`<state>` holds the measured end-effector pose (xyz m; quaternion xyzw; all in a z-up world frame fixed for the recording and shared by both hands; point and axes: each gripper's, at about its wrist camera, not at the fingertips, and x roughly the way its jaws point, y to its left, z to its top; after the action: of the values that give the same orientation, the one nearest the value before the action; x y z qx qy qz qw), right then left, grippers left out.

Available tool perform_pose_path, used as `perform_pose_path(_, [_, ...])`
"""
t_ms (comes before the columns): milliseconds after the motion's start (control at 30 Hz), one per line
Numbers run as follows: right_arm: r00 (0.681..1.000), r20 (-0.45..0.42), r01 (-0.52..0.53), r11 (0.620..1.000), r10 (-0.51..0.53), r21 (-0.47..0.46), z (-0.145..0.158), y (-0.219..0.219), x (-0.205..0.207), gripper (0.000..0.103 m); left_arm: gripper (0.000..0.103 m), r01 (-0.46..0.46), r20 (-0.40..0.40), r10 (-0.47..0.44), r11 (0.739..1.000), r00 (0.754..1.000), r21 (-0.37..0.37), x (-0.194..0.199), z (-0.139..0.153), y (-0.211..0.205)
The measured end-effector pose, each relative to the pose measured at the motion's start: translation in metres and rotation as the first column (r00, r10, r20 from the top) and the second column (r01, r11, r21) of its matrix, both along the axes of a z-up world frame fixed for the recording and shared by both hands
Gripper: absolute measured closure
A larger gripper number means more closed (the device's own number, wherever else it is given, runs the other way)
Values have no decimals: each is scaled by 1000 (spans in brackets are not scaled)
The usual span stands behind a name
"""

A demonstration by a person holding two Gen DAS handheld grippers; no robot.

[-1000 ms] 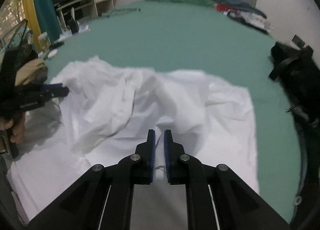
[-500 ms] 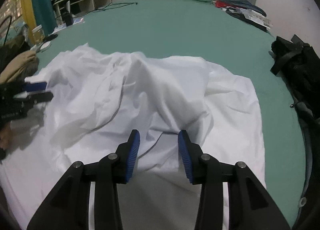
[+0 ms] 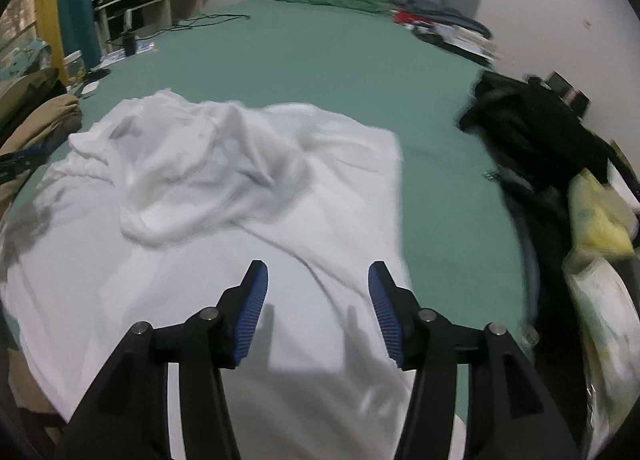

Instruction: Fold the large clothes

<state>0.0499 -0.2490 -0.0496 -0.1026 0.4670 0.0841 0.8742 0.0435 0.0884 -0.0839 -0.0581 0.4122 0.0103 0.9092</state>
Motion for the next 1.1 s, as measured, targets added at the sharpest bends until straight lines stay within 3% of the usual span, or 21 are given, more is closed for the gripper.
perform_pose_path(233, [994,-71,75,995,-79,-59,-7,-87,-46,47,53,-131,-36,132,991,991,12,-52,6,52])
perform_pose_path(400, [985,-136,100,994,-104,-40,-24,-124,-64,43,53,-184,-105,184,983,977,4,-72,-9,77])
perform_pose_path(600, [963,-247,123,992,-112,32,-42,-136,-56,39,52,-149,-183,146,989,972,-5,-86,-28,72])
perform_pose_path(700, [958,-273,96,995,-92,2,-49,-128,-59,38,48,-111,-220,105,994,970,-19,-89,-38,64])
perform_pose_path(800, [933,-358,70,993,-33,91,-61,-121,-65,39,45,-99,-265,93,995,960,-8,-92,-50,62])
perform_pose_path(833, [934,-356,58,996,-28,74,-63,-117,-68,40,44,-101,-274,95,995,957,-6,-94,-54,64])
perform_pose_path(967, [938,-346,39,996,-11,74,-59,-105,-78,62,41,-104,-290,92,994,952,-23,-93,-59,66])
perform_pose_path(1033, [937,-350,27,994,11,103,-58,-101,-81,87,40,-82,-310,81,997,947,8,-95,-61,61])
perform_pose_path(1100, [934,-357,33,989,21,143,-59,-99,-84,95,38,-63,-331,68,998,941,28,-98,-62,56])
